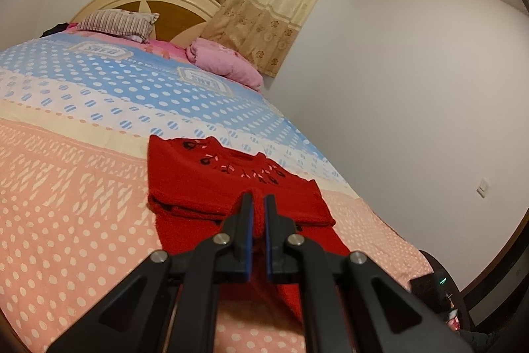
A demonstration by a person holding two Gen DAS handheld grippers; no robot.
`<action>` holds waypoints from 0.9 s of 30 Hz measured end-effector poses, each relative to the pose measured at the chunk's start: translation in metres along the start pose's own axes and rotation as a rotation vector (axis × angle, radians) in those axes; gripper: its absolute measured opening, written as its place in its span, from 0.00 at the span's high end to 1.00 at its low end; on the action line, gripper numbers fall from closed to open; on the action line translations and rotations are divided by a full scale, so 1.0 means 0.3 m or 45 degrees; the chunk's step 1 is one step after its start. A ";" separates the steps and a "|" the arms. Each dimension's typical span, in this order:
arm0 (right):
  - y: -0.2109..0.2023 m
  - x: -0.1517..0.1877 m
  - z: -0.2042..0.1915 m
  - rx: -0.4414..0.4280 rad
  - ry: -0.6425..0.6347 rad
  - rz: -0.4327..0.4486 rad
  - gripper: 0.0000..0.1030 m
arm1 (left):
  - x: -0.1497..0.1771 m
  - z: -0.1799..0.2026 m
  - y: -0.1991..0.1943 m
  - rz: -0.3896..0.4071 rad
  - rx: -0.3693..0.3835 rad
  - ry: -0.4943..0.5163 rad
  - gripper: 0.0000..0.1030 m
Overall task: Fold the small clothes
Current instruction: 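Fold the held hem up toward the collar with both tools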
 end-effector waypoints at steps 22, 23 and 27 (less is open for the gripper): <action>-0.414 -0.676 -0.479 -0.108 -0.359 0.627 0.95 | -0.362 -0.164 0.301 0.068 -0.045 0.006 0.95; -0.406 -0.703 -0.481 -0.099 -0.356 0.632 0.95 | -0.366 -0.173 0.338 0.049 -0.071 0.036 0.95; -0.362 -0.813 -0.443 -0.027 -0.322 0.652 0.95 | -0.341 -0.221 0.460 -0.033 -0.139 0.088 0.95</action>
Point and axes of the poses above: each gripper's, at about its wrist camera, not at the fingertips, and y roughly the way its jaws point, z to its right, x to its underside, the point moved 3 cm from there along y, roughly the way its jaws point, and after that the axes turned 15 degrees about y, right-handed, at the moved point
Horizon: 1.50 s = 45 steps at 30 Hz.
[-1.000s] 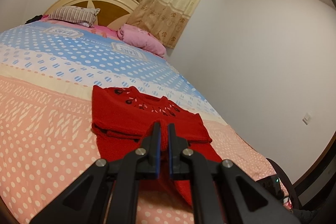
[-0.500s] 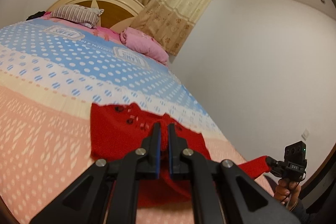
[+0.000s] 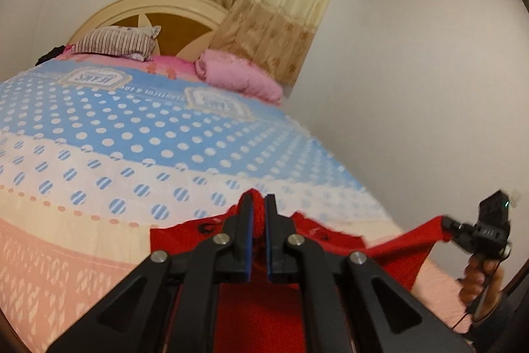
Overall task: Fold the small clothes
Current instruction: 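Fold the held hem up toward the collar with both tools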
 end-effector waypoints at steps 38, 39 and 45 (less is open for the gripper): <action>0.434 -0.026 0.266 0.397 -0.193 -0.106 0.12 | 0.320 0.027 0.130 -0.349 -0.336 0.242 0.61; 0.433 -0.019 0.260 0.382 -0.180 -0.119 0.12 | 0.336 0.036 0.131 -0.364 -0.358 0.262 0.61; 0.399 0.065 0.253 0.359 -0.114 -0.178 0.12 | 0.428 0.018 0.093 -0.404 -0.331 0.173 0.60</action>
Point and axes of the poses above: each gripper's, at about its wrist camera, not at the fingertips, and y roughly the way its jaws point, z to its right, x to its underside, the point moved 3 cm from there along y, roughly the way its jaws point, and after that the axes turned 15 degrees about y, right-handed, at the moved point
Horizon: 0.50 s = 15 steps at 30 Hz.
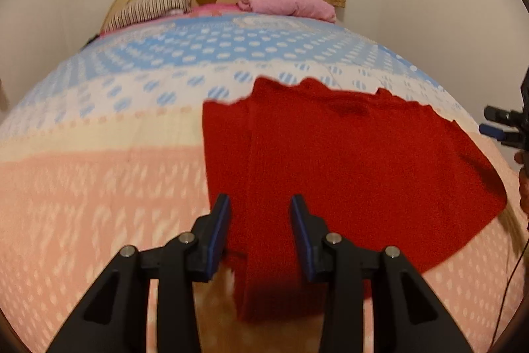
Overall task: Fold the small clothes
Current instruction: 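Fold the held hem up toward the collar with both tools, then lower the hem onto the collar and open both tools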
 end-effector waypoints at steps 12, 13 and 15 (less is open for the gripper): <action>-0.163 0.163 0.153 0.018 0.149 0.025 0.12 | 0.036 -0.023 -0.056 0.086 0.189 -0.152 0.65; -0.163 0.174 0.155 0.026 0.143 0.017 0.12 | 0.043 -0.025 -0.053 0.091 0.202 -0.168 0.70; -0.161 0.192 0.150 0.025 0.125 -0.003 0.15 | 0.053 -0.020 -0.052 0.097 0.234 -0.173 0.89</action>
Point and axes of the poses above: each gripper's, at about its wrist camera, not at the fingertips, and y roughly the way its jaws point, z to its right, x to its underside, the point moved 3 cm from there along y, roughly the way its jaws point, and after that the axes turned 15 degrees about y, right-handed, at the moved point
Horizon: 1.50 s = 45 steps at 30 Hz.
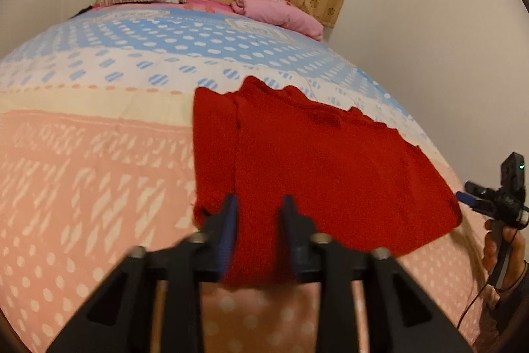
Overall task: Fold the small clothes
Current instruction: 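Lower the hem onto the collar and open both tools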
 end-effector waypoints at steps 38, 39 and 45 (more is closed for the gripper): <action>-0.004 0.207 0.020 -0.016 -0.088 -0.139 0.93 | 0.124 -0.035 -0.119 0.050 0.075 -0.077 0.92; -0.013 0.207 0.022 -0.013 -0.073 -0.132 0.93 | 0.129 -0.044 -0.125 0.056 0.071 -0.092 0.90; -0.071 0.221 -0.004 0.023 -0.125 -0.068 0.31 | 0.138 -0.092 -0.147 0.065 0.024 -0.179 0.49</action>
Point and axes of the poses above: each gripper's, at about its wrist camera, not at the fingertips, and y roughly the way its jaws point, z to its right, x to its underside, the point moved 3 cm from there along y, roughly the way its jaws point, and after that the axes turned 15 degrees about y, right-handed, at the moved point
